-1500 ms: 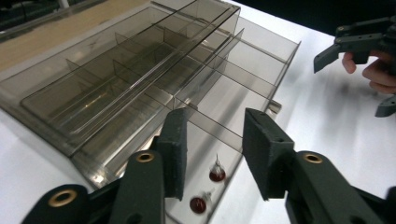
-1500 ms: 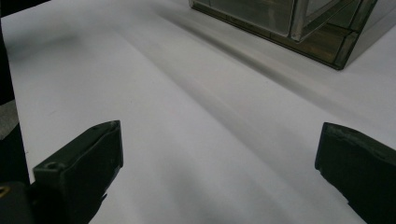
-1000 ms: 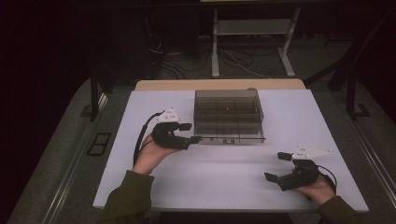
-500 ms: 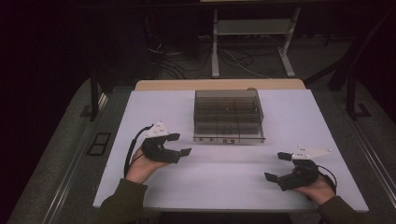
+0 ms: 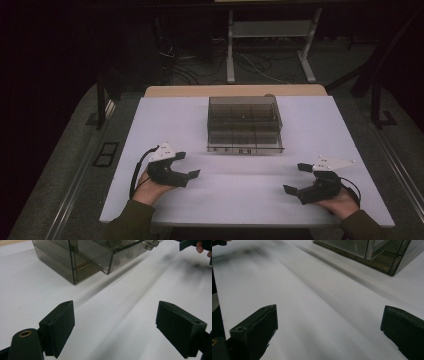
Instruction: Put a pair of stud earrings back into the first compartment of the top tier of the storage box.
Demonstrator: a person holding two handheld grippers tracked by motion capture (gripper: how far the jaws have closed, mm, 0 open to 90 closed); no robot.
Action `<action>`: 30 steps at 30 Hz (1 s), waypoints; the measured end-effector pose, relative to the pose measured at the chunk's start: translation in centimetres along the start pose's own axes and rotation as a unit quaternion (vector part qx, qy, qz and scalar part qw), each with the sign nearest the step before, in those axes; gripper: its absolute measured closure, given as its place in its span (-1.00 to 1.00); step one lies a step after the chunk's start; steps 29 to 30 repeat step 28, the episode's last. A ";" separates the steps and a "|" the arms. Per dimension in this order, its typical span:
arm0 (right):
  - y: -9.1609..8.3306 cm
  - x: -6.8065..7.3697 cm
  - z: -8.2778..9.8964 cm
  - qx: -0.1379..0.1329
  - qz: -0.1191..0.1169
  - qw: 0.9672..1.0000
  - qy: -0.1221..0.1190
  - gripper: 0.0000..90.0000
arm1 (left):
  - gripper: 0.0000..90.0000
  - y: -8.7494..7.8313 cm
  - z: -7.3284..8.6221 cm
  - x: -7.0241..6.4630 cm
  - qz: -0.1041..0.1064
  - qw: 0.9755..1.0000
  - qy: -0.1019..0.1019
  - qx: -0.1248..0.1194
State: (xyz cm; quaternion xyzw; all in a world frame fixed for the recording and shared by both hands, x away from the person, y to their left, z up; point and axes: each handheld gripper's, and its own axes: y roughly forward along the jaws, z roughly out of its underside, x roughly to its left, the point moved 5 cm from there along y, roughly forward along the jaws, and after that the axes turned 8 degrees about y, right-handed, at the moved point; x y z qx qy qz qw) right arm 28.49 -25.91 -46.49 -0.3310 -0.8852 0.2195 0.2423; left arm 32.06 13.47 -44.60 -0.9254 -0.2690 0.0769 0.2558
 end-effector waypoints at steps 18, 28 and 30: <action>-0.1 -0.1 0.0 0.001 0.003 1.000 -0.002 -0.99 | -1.00 0.5 1.9 -0.6 0.009 1.000 0.003 0.021; -0.1 -0.1 0.1 0.000 0.003 1.000 -0.002 -0.99 | -1.00 0.6 1.9 -0.7 0.015 1.000 0.005 0.026; -0.1 -0.1 0.1 0.000 0.003 1.000 -0.002 -0.99 | -1.00 0.6 1.9 -0.7 0.015 1.000 0.005 0.026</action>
